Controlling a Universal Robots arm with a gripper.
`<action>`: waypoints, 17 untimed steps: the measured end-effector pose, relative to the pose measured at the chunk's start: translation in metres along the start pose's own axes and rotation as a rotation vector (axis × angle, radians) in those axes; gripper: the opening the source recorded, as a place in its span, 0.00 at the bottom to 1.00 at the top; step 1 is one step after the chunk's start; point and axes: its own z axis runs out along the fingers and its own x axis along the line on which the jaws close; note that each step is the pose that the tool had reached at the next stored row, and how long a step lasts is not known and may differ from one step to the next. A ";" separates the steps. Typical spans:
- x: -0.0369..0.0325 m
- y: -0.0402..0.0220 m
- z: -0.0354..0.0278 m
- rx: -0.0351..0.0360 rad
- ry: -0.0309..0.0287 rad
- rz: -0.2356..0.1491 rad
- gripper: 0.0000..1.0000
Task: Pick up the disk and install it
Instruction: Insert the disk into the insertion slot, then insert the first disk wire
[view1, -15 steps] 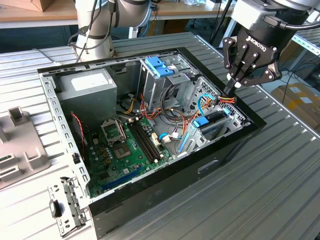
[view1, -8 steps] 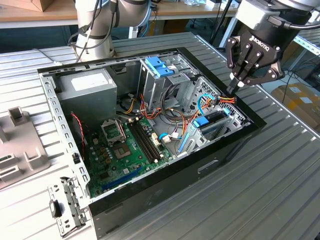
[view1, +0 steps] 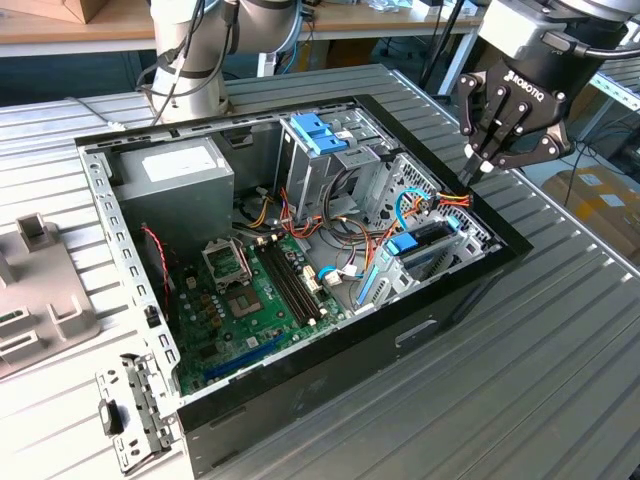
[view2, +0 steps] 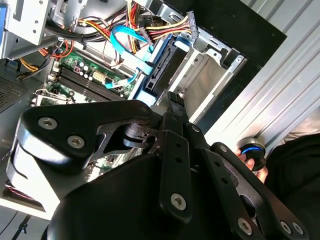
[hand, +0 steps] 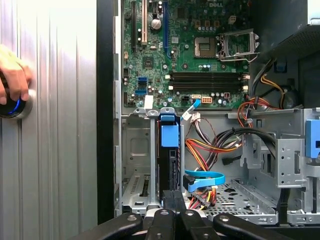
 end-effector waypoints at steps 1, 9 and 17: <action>0.0000 -0.0001 0.0000 0.0000 0.0001 0.000 0.11; 0.0000 -0.0004 0.0000 0.0000 0.0000 0.000 0.11; -0.0001 -0.0119 0.0070 -0.0001 0.0001 0.000 0.11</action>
